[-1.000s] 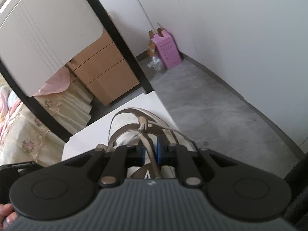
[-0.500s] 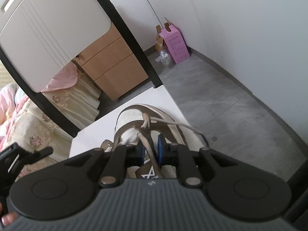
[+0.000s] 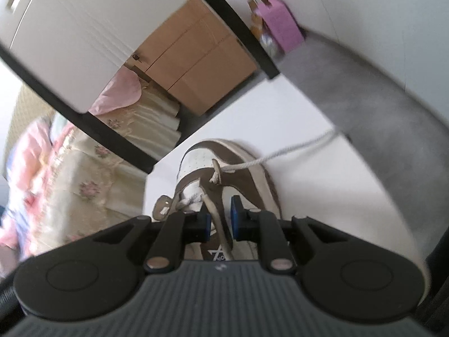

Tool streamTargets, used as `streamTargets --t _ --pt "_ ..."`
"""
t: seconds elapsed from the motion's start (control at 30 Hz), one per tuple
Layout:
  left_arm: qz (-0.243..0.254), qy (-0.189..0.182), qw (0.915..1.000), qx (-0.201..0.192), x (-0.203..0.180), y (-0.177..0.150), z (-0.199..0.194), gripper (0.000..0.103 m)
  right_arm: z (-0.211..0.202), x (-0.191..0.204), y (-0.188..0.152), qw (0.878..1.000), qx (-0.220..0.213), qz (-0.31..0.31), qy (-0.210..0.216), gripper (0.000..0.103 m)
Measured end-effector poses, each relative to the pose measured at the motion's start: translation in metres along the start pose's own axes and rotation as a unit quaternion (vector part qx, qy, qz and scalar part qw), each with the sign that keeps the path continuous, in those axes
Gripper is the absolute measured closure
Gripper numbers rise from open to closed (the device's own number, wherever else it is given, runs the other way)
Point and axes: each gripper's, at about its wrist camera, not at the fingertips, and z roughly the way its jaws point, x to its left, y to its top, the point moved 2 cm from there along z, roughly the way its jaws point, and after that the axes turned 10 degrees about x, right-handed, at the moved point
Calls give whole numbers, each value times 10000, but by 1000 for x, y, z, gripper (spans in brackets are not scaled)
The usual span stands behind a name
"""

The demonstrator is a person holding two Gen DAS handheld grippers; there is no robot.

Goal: Lace up shoes with both hands

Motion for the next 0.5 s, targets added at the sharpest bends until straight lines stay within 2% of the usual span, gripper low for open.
streamTargets --t 0.13,0.2,0.27,0.33,0.4,0.5 --pt "437 198 9988 76 -11 -7 0 44 2 4 0 9999 125 36 75 86" --pt "635 355 9973 121 -16 -11 5 49 3 7 1 9998 201 -76 54 82" --pt "816 532 9952 111 -20 -13 11 54 -3 6 5 9993 274 -57 254 80" --pt "932 633 9935 145 -21 -14 17 61 -11 0 11 9980 226 113 578 79" --pt "1007 776 9918 105 -22 -16 22 63 -19 -5 16 9968 81 267 752 79" --pt "1157 1050 9877 -25 -25 -17 29 63 -19 -13 27 9967 -22 433 688 79"
